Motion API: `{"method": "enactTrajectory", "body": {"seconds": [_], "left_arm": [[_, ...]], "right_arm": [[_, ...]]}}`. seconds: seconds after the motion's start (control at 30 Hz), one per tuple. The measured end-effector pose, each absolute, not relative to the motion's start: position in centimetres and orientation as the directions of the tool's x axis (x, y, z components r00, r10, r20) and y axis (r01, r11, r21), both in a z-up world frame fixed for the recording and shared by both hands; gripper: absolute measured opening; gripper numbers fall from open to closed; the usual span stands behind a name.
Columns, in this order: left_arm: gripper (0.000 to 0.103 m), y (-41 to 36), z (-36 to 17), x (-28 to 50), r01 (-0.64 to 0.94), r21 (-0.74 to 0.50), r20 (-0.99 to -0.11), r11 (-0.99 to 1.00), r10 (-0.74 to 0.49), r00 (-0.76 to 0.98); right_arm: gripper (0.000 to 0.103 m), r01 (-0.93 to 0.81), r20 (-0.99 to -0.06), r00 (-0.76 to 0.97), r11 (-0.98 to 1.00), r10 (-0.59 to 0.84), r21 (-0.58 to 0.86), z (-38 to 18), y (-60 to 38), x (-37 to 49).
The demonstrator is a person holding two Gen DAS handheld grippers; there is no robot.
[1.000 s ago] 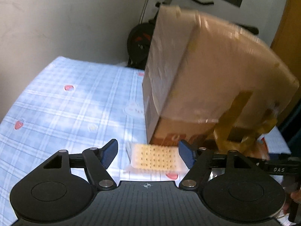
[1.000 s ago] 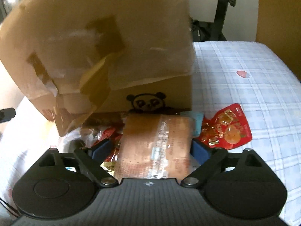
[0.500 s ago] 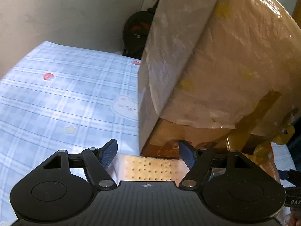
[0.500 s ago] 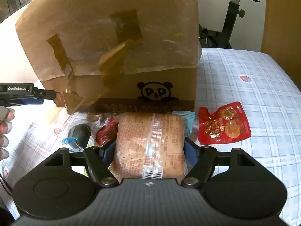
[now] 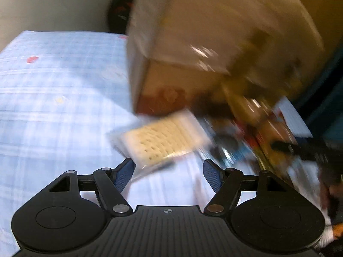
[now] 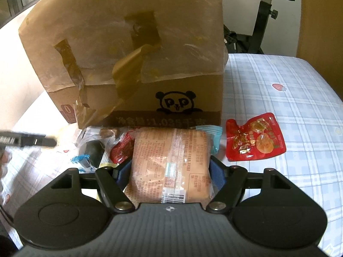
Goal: Organize snacks
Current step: 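Grasp the cracker packet with the left tool while the right tool grasps the wrapped bread loaf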
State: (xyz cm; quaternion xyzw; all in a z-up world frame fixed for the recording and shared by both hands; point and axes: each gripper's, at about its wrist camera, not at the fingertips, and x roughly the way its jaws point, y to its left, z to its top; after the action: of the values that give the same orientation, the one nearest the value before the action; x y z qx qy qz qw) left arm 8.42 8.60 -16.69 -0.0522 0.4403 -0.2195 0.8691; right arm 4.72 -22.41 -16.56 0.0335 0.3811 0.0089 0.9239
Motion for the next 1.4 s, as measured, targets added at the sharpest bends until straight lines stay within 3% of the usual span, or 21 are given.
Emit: {"method": "enactTrajectory", "body": {"seconds": [0.2, 0.57, 0.9, 1.4], "left_arm": [[0.073, 7.6, -15.6, 7.5, 0.414, -0.126, -0.732, 0.902, -0.366, 0.574], [0.072, 6.7, -15.7, 12.3, 0.413, -0.05, -0.734, 0.909, -0.314, 0.602], [0.072, 8.6, -16.6, 13.3, 0.333, -0.107, -0.716, 0.937, -0.305, 0.628], [0.072, 6.6, -17.9, 15.8, 0.384, -0.164, -0.722, 0.909, -0.376, 0.581]], "right_arm": [[0.075, 0.011, -0.701, 0.711, 0.997, 0.045, 0.075, -16.6, -22.4, 4.5], [0.075, 0.015, -0.705, 0.708, 0.997, 0.045, 0.079, -16.5, -22.2, 4.4], [0.075, 0.015, -0.705, 0.708, 0.996, 0.049, 0.084, -16.6, -22.2, 4.3], [0.075, 0.012, -0.706, 0.707, 0.996, 0.054, 0.088, -16.7, -22.3, 4.2]]}}
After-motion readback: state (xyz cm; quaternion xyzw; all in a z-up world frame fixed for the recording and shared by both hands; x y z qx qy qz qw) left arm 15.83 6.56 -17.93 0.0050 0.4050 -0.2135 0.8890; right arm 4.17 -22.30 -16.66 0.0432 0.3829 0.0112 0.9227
